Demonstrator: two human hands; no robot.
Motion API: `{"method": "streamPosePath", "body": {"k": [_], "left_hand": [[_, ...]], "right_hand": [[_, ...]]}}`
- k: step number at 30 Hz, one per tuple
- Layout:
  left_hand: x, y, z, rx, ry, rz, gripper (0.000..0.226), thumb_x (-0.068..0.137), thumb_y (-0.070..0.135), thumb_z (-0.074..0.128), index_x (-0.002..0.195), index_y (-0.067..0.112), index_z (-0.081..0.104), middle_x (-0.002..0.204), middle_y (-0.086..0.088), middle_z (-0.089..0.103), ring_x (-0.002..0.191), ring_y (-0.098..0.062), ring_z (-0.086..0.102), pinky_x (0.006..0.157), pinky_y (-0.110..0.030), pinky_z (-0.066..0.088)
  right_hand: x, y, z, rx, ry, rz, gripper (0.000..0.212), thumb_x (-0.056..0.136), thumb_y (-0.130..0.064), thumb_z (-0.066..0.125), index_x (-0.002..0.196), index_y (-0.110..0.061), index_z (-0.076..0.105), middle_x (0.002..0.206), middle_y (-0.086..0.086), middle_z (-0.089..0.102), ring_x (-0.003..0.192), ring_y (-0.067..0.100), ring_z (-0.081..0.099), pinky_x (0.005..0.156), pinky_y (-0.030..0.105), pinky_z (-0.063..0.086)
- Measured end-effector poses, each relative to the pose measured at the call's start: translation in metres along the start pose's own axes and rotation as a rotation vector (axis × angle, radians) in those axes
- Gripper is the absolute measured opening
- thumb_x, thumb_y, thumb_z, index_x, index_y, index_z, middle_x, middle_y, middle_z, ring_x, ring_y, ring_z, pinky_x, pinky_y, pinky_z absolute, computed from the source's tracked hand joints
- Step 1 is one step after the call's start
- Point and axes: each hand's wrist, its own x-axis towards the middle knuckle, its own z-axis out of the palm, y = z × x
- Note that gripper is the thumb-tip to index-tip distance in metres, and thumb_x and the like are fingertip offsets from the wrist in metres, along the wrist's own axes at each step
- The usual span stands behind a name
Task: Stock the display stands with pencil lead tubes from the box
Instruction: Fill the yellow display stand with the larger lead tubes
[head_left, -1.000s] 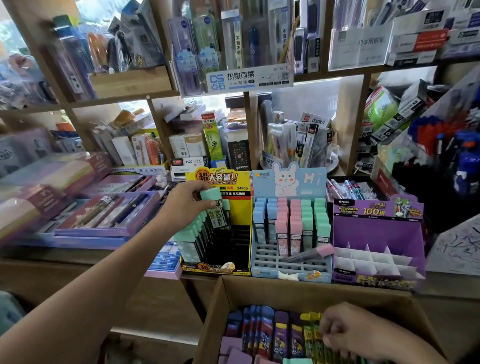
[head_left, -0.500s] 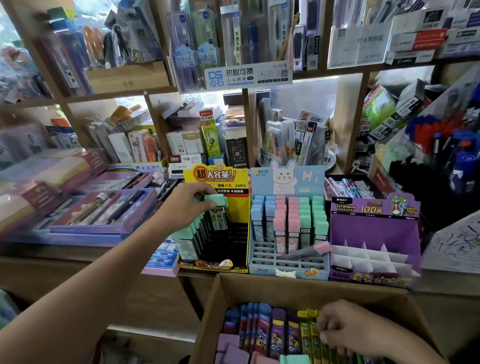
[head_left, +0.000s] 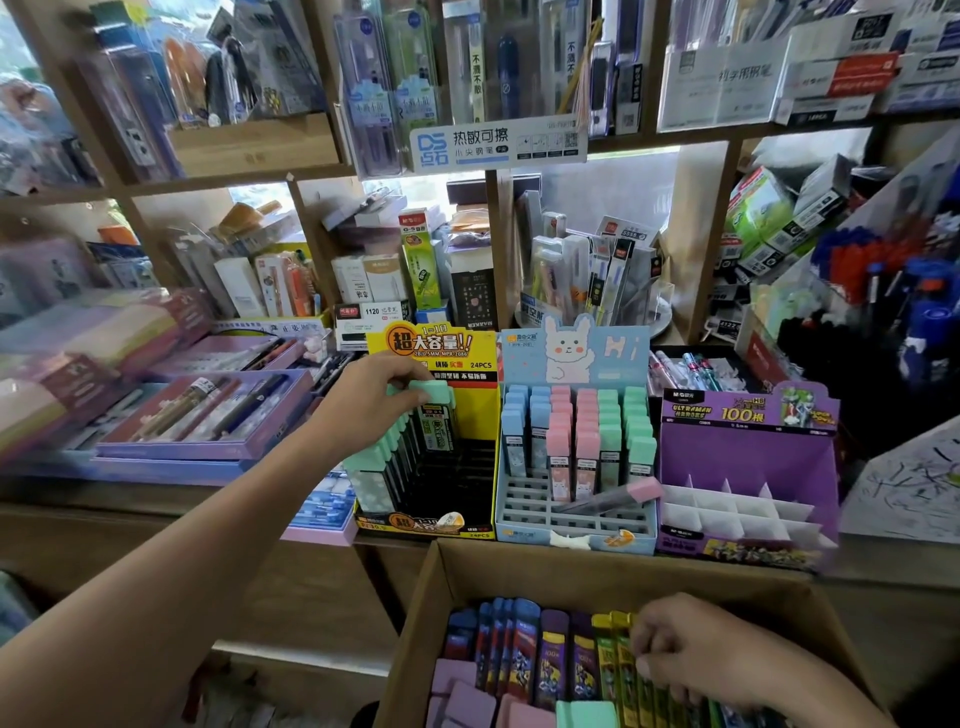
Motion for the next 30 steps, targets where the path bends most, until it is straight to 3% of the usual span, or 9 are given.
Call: {"method": "streamPosePath", "body": {"k": [3,10,19,21,24,30], "left_hand": [[-0.001,0.001,-0.001,-0.027,0.006,-0.011,0.012,0.091,0.020,0.075,0.103,0.019,0.076,0.097,0.001,0.070,0.090,-0.016,0.062,0.074,-0.020,0.045],[-0.001,0.002,-0.008,-0.016,-0.027,-0.032,0.008,0.089,0.019,0.077,0.097,0.018,0.077,0.093,0.005,0.070,0.086,-0.012,0.063,0.073,-0.026,0.044],[-0.005,0.008,-0.002,0.013,-0.007,-0.030,0.014,0.086,0.013,0.080,0.098,0.017,0.075,0.092,0.004,0.070,0.085,-0.006,0.061,0.073,-0.011,0.044],[-0.006,0.010,0.000,0.047,0.018,-0.023,0.010,0.084,0.009,0.080,0.087,0.015,0.073,0.089,0.003,0.069,0.084,-0.011,0.060,0.075,-0.018,0.048],[-0.005,0.013,0.004,0.170,-0.002,-0.025,0.008,0.082,0.012,0.082,0.079,0.015,0.075,0.089,0.001,0.068,0.092,-0.023,0.059,0.086,-0.040,0.050],[-0.008,0.018,0.000,0.257,-0.029,-0.053,0.005,0.087,0.018,0.077,0.084,0.018,0.074,0.096,0.002,0.068,0.102,-0.026,0.056,0.089,-0.045,0.050]], "right_hand": [[0.001,0.002,0.000,0.008,0.001,-0.002,0.014,0.091,-0.033,0.073,0.103,-0.026,0.070,0.090,-0.002,0.079,0.081,0.008,0.074,0.076,0.027,0.060],[0.004,0.008,0.002,0.042,0.009,-0.010,0.018,0.087,-0.036,0.075,0.102,-0.026,0.071,0.088,-0.003,0.079,0.078,0.009,0.074,0.070,0.023,0.058],[0.005,0.005,0.001,0.044,0.005,0.006,0.015,0.088,-0.036,0.075,0.101,-0.029,0.072,0.089,-0.007,0.079,0.081,0.008,0.075,0.067,0.019,0.056],[0.005,0.005,0.001,0.042,0.005,0.003,0.015,0.088,-0.036,0.075,0.102,-0.029,0.072,0.089,-0.007,0.079,0.080,0.008,0.075,0.067,0.020,0.056],[0.006,0.006,0.002,0.034,0.013,-0.001,0.013,0.089,-0.035,0.075,0.100,-0.029,0.073,0.088,-0.008,0.079,0.080,0.009,0.075,0.068,0.022,0.057],[-0.001,-0.004,0.001,0.060,0.064,-0.050,0.008,0.093,-0.031,0.072,0.099,-0.025,0.074,0.088,-0.003,0.079,0.083,0.014,0.076,0.073,0.025,0.061]]}}
